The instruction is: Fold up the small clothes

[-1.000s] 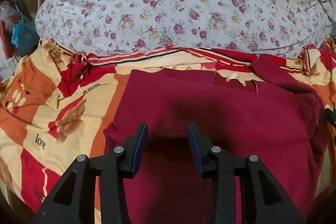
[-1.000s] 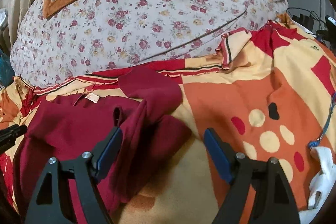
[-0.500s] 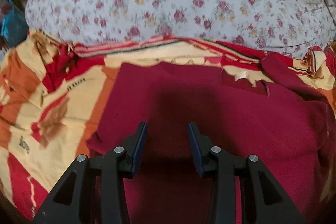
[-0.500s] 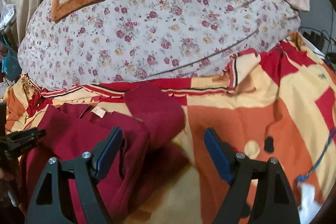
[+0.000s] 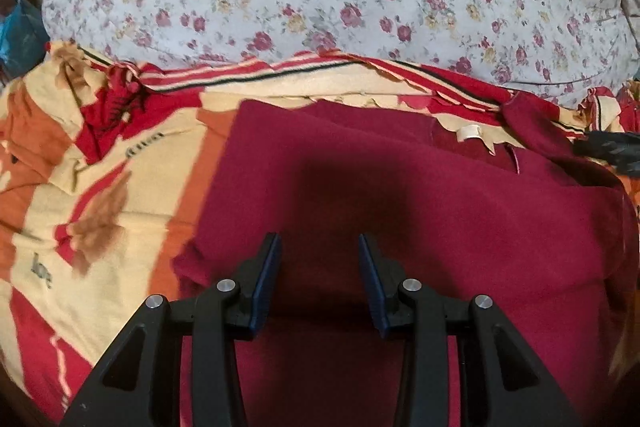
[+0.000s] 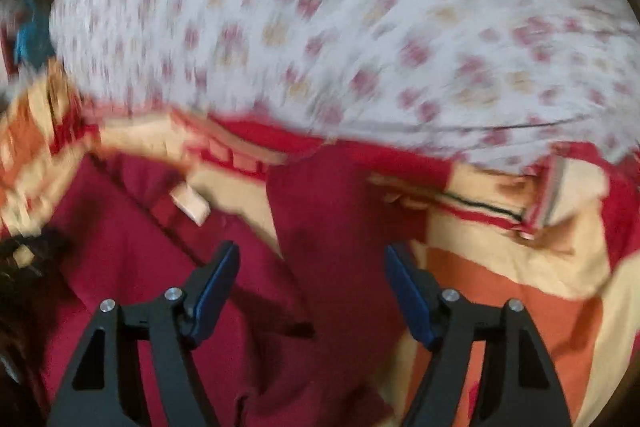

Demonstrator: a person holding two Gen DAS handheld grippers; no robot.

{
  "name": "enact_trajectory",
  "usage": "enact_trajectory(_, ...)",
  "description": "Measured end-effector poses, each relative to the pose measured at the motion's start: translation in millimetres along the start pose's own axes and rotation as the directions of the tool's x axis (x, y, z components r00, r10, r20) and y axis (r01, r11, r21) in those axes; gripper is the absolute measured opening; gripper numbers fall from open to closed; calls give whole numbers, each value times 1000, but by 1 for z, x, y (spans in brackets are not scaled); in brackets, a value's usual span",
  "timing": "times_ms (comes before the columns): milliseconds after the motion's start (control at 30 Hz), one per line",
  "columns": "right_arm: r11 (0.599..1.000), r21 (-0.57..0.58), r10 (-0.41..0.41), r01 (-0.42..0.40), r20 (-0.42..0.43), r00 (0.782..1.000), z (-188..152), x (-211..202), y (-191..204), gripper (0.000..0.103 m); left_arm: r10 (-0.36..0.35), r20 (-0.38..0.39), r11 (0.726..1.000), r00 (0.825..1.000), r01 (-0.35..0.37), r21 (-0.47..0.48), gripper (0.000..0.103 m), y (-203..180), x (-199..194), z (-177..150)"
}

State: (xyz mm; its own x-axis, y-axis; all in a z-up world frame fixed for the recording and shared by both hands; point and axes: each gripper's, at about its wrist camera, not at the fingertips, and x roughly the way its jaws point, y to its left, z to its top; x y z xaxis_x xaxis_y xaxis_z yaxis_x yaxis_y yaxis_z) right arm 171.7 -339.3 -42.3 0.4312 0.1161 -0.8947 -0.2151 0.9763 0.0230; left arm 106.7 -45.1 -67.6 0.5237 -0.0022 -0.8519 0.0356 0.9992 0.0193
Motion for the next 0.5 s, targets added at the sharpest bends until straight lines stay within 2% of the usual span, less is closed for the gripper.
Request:
enact_trajectory(67,993,-33,-111,110,-47,993,3,25,4,67,19,1,1000,1000,-19,-3,19,4,-3,4)
enact_trajectory(100,990,-37,-140,138,-68,988,4,36,4,61,20,0,1000,1000,-20,-14,19,7,-6,5)
enact_trajectory(133,991,-38,-133,131,-87,987,4,46,3,39,16,0,1000,1000,-16,-23,19,9,-8,6)
enact_trajectory(167,994,-37,-110,107,-109,988,4,54,2,27,13,3,999,1000,-13,-30,19,10,-10,7)
enact_trajectory(200,996,-29,-89,86,-107,990,2,56,1,23,11,8,999,1000,-11,-34,19,11,-12,7)
enact_trajectory(267,997,-2,-75,75,-69,995,-1,49,-4,0,17,16,999,1000,-17,-28,19,10,-15,8)
enact_trajectory(333,998,23,-54,55,-47,997,-5,40,-11,0,18,22,1000,1000,-18,-23,19,8,-18,10)
enact_trajectory(433,998,63,32,-33,18,999,-10,11,-22,0,2,35,999,999,-1,-32,19,5,-24,11)
enact_trajectory(500,991,80,97,-104,80,992,-11,-16,-26,0,-7,45,999,999,8,-33,19,2,-28,12)
